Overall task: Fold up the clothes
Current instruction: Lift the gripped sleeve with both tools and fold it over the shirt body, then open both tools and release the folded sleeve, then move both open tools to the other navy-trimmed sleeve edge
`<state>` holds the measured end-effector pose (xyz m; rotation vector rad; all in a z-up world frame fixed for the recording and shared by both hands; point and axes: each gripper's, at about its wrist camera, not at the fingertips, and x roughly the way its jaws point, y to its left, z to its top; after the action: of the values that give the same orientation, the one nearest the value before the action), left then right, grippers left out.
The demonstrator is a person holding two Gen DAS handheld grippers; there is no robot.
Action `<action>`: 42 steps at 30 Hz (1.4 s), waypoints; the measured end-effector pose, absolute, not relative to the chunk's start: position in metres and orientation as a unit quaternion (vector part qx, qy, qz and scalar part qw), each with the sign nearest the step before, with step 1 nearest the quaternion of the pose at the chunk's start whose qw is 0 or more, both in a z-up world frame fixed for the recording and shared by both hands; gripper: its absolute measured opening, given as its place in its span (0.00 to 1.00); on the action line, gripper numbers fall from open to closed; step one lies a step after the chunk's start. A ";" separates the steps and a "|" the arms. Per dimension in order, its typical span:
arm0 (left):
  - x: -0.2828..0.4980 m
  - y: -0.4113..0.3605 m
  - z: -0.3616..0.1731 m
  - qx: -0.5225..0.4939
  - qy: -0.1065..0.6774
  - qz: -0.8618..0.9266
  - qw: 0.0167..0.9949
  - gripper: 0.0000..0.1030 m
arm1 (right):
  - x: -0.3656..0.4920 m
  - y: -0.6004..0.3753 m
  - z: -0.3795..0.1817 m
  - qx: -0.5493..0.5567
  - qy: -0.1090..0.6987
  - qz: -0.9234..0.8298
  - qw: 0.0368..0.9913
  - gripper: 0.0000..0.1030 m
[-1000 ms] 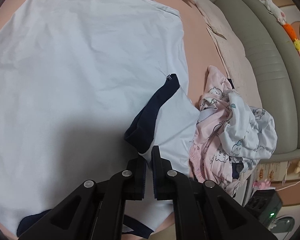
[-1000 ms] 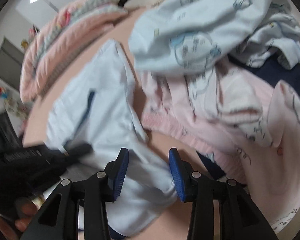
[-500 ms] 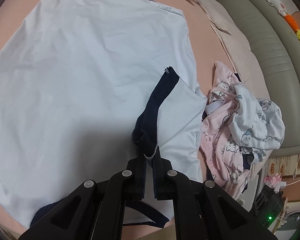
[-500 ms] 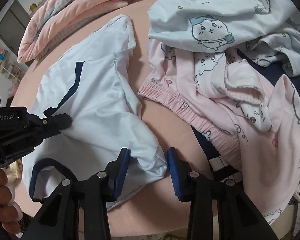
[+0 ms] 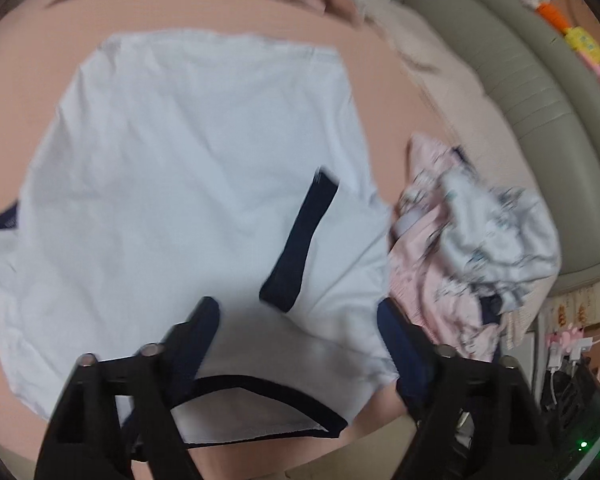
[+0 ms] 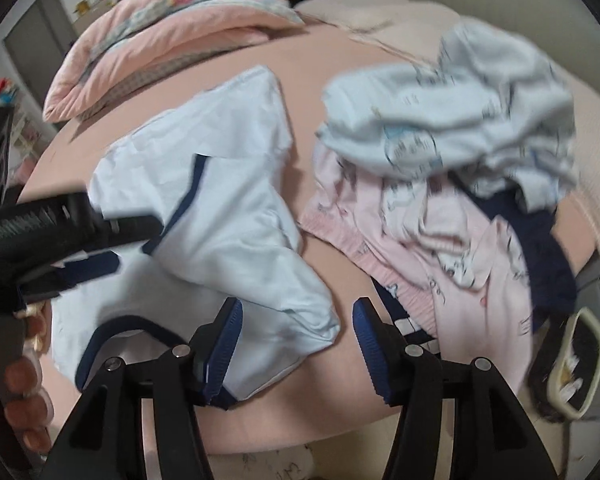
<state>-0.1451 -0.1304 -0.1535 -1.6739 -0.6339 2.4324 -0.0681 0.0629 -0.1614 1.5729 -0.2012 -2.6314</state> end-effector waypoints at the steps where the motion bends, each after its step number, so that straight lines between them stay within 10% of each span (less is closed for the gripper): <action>1: -0.141 -0.137 -0.148 -0.545 -0.216 0.808 0.060 0.79 | -0.065 0.061 -0.155 0.509 -0.059 -0.858 0.037 0.55; 42: -0.036 -0.320 -0.198 -0.515 -0.352 0.781 -0.005 0.79 | -0.097 -0.144 -0.115 0.521 0.060 -0.833 0.177 0.60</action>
<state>-0.0357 -0.3197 -0.1981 -1.6240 -1.1088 2.4629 -0.0971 -0.1439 -0.1150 1.4756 0.1696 -2.3564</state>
